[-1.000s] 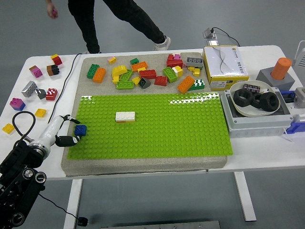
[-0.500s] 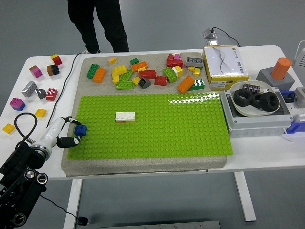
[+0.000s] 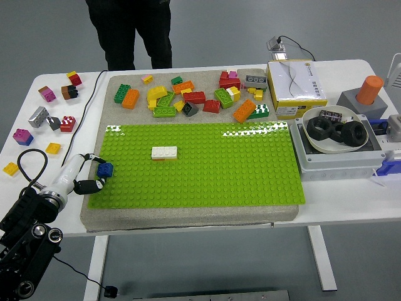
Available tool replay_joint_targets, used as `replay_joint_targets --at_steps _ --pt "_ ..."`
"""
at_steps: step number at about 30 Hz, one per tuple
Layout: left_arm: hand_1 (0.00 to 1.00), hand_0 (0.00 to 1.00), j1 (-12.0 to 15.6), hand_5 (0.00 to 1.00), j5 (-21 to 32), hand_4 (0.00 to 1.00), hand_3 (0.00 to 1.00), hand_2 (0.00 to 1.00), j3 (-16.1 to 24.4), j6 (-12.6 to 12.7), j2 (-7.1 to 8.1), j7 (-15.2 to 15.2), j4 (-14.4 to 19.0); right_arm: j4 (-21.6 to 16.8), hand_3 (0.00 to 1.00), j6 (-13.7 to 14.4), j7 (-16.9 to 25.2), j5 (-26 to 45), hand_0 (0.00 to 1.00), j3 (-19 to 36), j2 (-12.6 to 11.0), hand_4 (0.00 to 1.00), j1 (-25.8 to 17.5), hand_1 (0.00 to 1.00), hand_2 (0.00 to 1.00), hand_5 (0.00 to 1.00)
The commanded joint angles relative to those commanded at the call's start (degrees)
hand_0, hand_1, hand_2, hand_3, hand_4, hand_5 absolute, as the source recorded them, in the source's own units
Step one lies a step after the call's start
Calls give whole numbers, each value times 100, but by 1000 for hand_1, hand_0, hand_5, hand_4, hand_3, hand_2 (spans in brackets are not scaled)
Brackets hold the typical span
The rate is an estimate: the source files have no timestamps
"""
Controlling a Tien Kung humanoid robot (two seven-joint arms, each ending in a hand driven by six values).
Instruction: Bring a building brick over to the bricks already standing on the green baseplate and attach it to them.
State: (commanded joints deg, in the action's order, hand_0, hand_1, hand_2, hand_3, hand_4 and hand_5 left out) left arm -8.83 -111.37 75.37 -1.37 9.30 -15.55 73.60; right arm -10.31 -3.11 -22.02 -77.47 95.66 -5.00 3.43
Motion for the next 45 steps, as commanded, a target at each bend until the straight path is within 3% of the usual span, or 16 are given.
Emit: replay_joint_targets --at_steps 14,45 --pt "930 994 7 2 -43 566 475 902 2 33 -4 10 -1 0 719 -1 -3 -4 639 2 -1 798 3 621 636 998" --pt "938 990 -48 2 -99 518 478 913 -45 84 10 46 25 0 718 -8 -32 -34 640 33 -8 798 11 621 634 998"
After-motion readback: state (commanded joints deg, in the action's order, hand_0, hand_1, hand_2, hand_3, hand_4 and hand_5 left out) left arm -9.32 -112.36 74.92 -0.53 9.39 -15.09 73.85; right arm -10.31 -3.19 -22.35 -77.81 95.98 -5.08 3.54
